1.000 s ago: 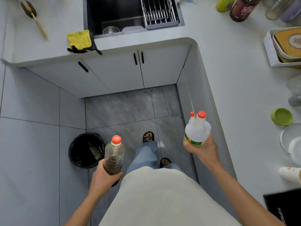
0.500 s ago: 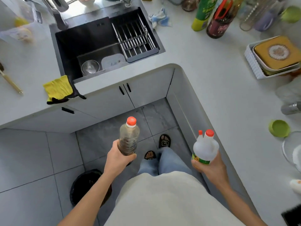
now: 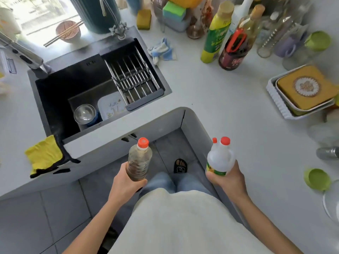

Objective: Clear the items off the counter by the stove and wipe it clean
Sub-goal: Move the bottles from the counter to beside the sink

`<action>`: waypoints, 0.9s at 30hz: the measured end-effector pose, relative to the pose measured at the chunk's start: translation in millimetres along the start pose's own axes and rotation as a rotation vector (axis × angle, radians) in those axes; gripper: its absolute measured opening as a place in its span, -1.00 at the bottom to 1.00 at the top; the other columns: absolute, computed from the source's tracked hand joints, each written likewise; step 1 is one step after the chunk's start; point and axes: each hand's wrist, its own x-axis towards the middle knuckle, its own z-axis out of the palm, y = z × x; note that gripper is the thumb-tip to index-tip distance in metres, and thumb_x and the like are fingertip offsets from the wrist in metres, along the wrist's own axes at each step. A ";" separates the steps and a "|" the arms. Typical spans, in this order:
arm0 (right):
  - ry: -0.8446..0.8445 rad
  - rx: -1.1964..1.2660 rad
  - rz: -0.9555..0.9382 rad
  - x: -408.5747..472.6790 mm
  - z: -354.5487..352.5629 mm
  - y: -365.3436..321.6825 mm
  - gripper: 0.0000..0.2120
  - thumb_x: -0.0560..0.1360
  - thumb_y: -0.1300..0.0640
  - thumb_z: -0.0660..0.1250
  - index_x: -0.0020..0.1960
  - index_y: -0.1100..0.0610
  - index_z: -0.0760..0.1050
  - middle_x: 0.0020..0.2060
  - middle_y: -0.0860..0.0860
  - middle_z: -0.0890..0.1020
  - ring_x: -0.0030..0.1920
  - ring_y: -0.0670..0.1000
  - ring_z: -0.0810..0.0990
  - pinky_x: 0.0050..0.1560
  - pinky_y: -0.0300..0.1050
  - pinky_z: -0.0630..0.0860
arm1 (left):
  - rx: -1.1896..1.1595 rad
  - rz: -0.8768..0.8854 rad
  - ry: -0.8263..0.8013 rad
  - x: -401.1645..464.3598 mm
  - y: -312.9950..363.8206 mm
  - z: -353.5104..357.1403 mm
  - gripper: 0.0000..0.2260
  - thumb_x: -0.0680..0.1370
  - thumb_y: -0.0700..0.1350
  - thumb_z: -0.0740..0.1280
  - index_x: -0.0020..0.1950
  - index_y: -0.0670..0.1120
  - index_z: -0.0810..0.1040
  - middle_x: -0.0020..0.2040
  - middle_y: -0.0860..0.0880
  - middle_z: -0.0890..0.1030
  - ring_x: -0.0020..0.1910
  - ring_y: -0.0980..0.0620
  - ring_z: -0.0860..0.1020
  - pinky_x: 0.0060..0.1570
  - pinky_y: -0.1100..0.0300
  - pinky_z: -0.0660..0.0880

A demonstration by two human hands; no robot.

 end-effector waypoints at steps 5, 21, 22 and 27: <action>-0.013 0.040 -0.023 45.3 7.5 -58.3 -0.33 0.21 -0.06 0.64 0.22 -0.19 0.42 0.04 -0.16 0.66 0.05 -0.04 0.67 -0.01 -0.01 0.67 | 0.040 -0.032 -0.001 23.0 6.6 -29.5 -0.30 0.19 0.20 0.62 0.23 0.29 0.38 0.01 0.24 0.67 -0.05 0.29 0.63 -0.18 0.37 0.50; 0.194 0.179 0.160 86.9 20.9 -104.9 -0.24 0.18 -0.22 0.68 0.25 -0.08 0.42 0.00 -0.12 0.66 0.00 -0.06 0.67 -0.06 -0.14 0.63 | 0.110 0.316 -0.179 148.5 162.7 -83.2 -0.38 0.21 0.16 0.64 0.16 0.28 0.42 0.05 0.43 0.61 -0.02 0.40 0.62 -0.20 0.38 0.51; 0.207 0.207 0.181 88.6 20.3 -103.7 -0.26 0.18 -0.23 0.66 0.22 -0.07 0.41 -0.04 -0.12 0.63 -0.05 -0.05 0.64 -0.06 -0.16 0.59 | 0.113 0.347 -0.192 156.8 178.9 -78.4 -0.37 0.21 0.16 0.64 0.17 0.26 0.42 0.06 0.45 0.60 -0.01 0.41 0.61 -0.18 0.38 0.51; 0.324 0.291 0.227 114.4 12.8 -113.0 -0.25 0.15 -0.19 0.67 0.24 -0.17 0.42 0.05 -0.17 0.67 0.06 -0.10 0.66 -0.02 -0.08 0.62 | 0.091 0.463 -0.239 192.2 254.1 -46.0 -0.32 0.21 0.18 0.64 0.24 0.27 0.40 0.07 0.47 0.58 0.03 0.45 0.59 -0.10 0.44 0.47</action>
